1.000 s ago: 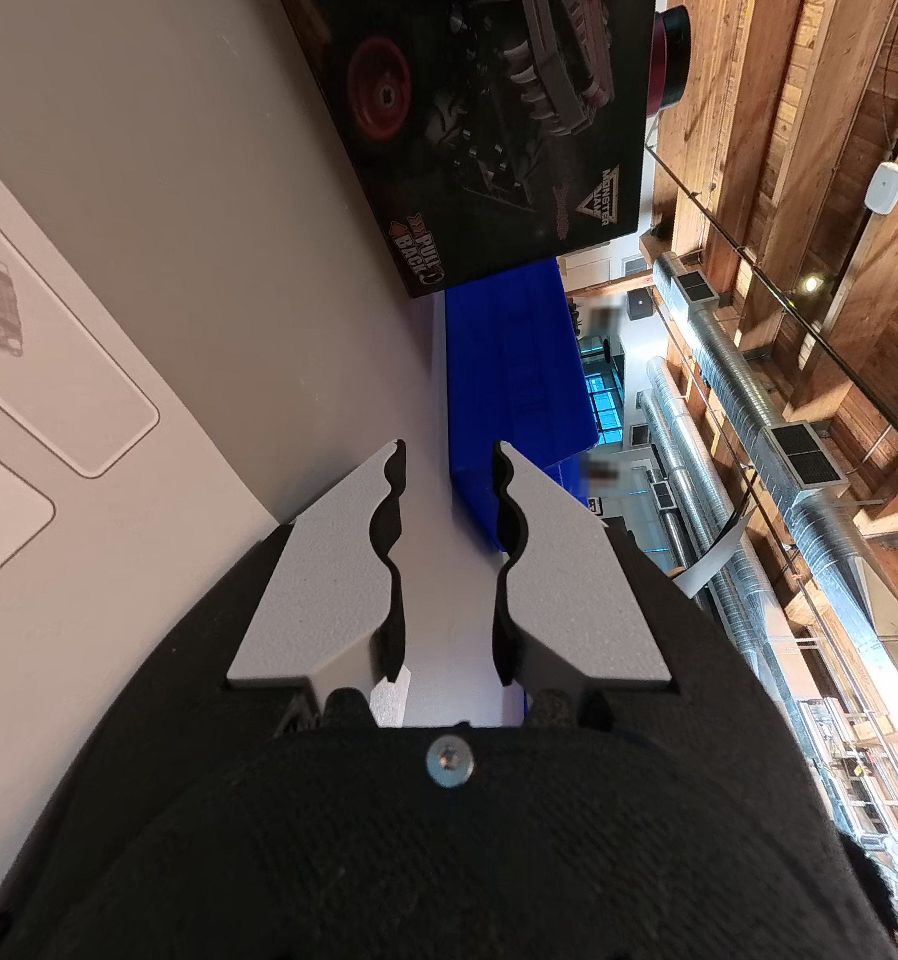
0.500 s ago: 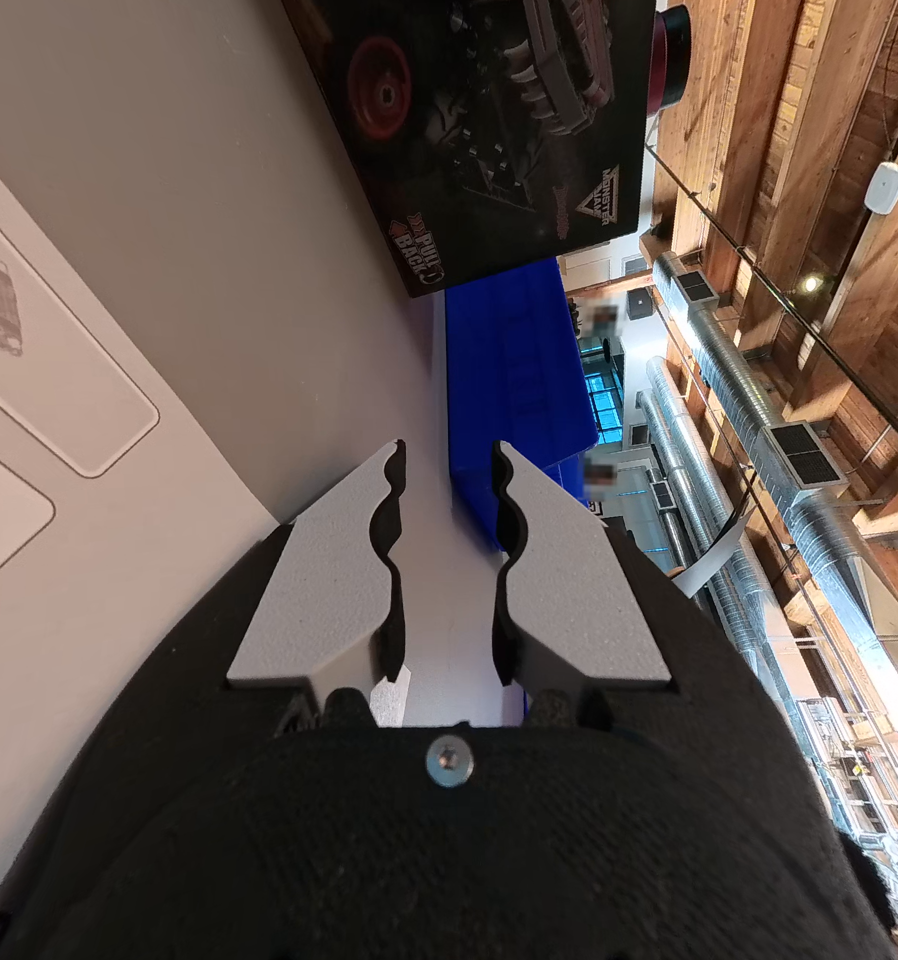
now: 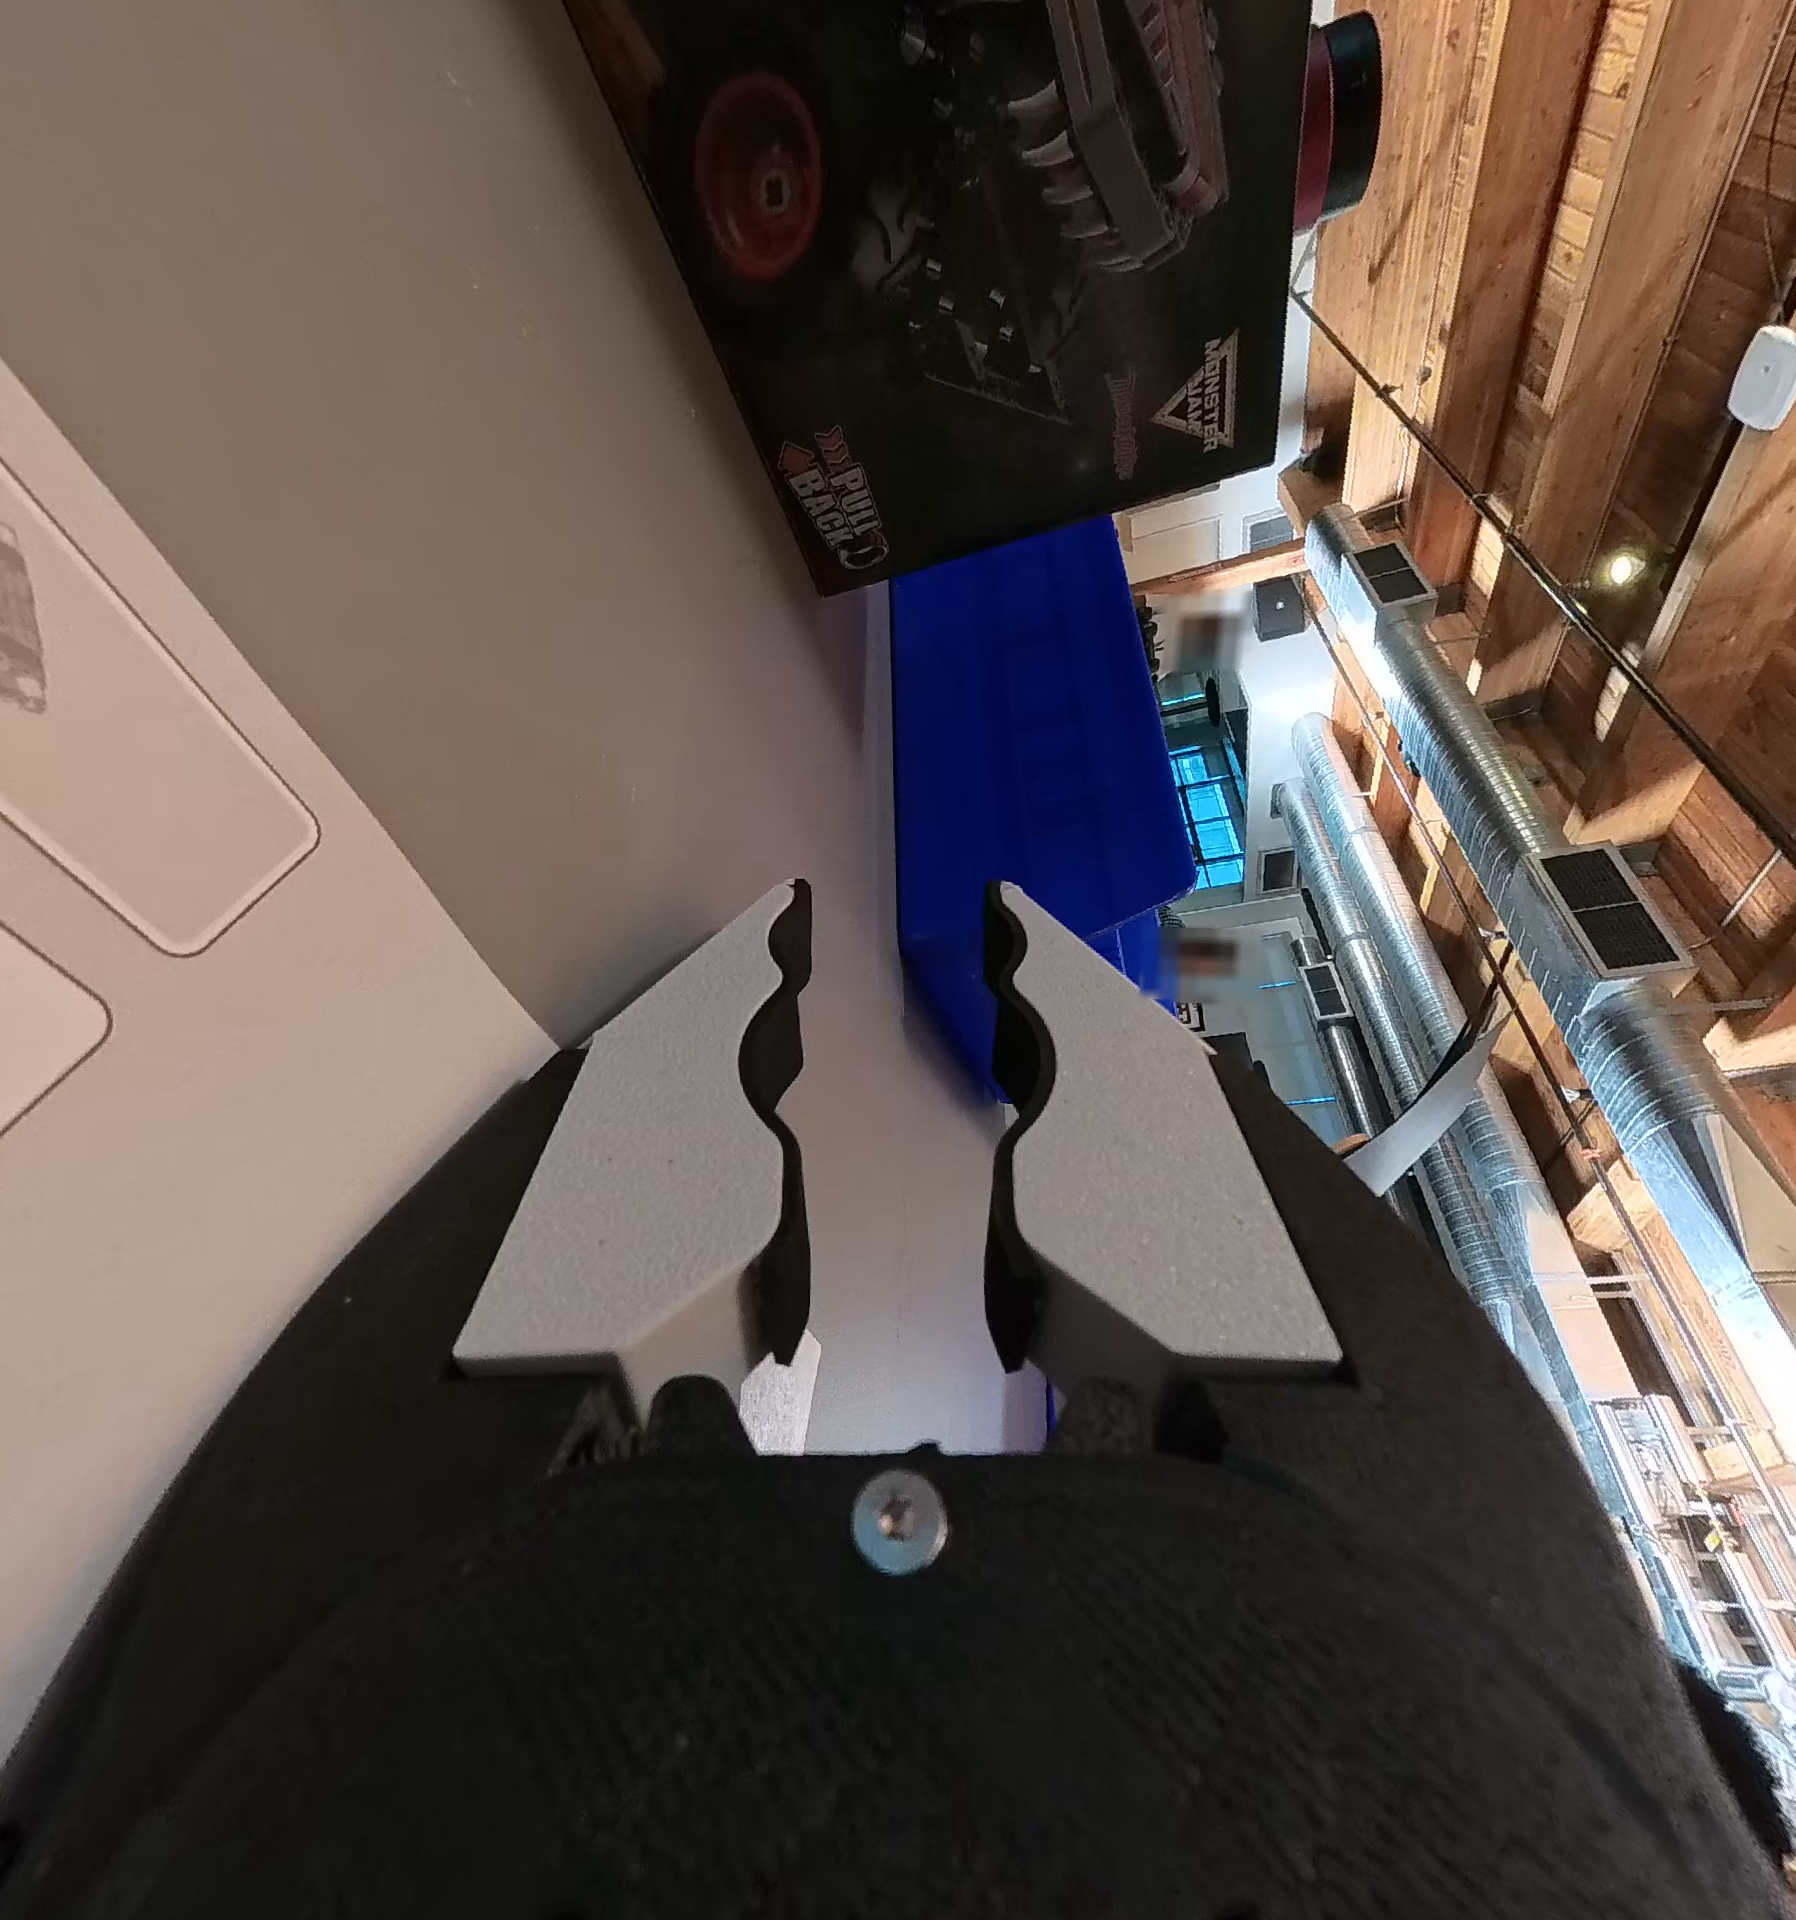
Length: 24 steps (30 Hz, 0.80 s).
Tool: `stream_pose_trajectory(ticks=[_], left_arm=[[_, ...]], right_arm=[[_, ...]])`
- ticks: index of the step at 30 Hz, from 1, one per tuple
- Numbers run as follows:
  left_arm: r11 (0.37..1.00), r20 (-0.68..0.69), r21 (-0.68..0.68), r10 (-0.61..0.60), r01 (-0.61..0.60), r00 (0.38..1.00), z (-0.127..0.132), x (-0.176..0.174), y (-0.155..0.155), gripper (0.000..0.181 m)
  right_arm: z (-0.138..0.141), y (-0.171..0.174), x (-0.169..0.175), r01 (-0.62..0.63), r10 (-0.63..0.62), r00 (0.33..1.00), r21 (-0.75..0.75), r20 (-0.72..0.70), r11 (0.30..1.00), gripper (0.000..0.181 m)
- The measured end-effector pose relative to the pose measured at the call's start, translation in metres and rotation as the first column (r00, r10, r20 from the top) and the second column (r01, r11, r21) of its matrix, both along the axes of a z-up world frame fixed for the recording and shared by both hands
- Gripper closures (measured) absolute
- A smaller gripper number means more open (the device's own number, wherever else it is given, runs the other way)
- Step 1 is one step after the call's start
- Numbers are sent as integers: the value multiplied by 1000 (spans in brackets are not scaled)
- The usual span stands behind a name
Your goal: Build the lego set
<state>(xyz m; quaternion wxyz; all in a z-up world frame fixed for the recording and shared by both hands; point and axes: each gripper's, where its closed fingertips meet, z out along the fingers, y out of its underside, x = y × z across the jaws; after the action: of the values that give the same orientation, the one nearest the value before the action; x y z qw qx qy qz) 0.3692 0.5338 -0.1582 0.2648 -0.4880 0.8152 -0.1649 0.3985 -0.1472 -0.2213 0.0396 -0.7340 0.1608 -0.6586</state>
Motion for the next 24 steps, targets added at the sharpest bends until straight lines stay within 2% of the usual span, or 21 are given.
stream_pose_trajectory(ticks=[1, 4, 6, 8, 10, 13, 17, 20, 21, 24], left_arm=[[1000, 36, -20, 5, -4, 999, 0, 10, -2, 153], [999, 96, -8, -40, 41, 995, -7, 30, -12, 149], [999, 100, 23, -35, 32, 994, -15, 38, -17, 137], [998, 49, 49, -33, 31, 998, -28, 39, -22, 137], [984, 7, 175, -43, 41, 999, -41, 39, -18, 135], [924, -82, 381, -8, 39, 997, -60, 33, -5, 136], [862, -101, 506, 28, 28, 994, -66, 36, 8, 135], [814, -205, 560, -43, 153, 978, -79, 29, 7, 138], [780, -231, 593, -71, 198, 970, -82, 28, 7, 133], [673, -258, 679, -154, 292, 954, -85, 34, 6, 151]], right_arm=[[0, 0, 0, 0, 0, 1000, 0, 0, 1000, 152], [0, 0, 0, 0, 0, 1000, 1, -1, 1000, 152], [0, 0, 0, 0, 0, 1000, -1, 0, 1000, 152], [0, 0, 0, 0, 0, 1000, 2, -1, 1000, 152], [0, 0, 0, 0, 0, 1000, 2, -1, 1000, 152], [0, 0, 0, 1, -1, 1000, 4, -2, 1000, 152], [-1, 0, 0, 0, 0, 1000, 6, -2, 1000, 152], [-1, 0, 0, 0, 0, 1000, 9, -3, 1000, 151], [-1, 0, 0, 0, 0, 1000, 8, -3, 1000, 151], [-1, 0, 0, 0, 0, 1000, 8, -2, 1000, 151]])
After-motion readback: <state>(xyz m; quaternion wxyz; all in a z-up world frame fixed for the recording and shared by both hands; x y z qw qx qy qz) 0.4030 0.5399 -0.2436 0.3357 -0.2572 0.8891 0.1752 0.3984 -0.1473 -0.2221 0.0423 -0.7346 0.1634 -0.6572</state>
